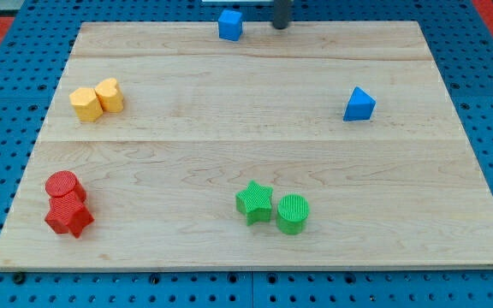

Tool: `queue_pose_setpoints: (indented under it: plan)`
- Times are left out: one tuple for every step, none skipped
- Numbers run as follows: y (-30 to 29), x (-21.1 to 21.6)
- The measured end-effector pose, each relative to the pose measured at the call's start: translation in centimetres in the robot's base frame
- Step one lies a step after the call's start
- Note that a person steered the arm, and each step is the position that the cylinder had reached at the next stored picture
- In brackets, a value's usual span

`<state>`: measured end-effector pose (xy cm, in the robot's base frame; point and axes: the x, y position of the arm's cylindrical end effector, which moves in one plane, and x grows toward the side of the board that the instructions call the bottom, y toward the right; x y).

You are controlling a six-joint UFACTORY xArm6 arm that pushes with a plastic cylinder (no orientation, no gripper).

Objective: Point your arm to the blue cube

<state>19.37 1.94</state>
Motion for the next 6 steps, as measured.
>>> queue_pose_setpoints:
  plan:
    - [-5.0,0.0]
    - [-10.9,5.1]
    - [-14.6,9.1]
    - [-19.6,6.9]
    - [-11.9,7.4]
    - [-3.7,6.3]
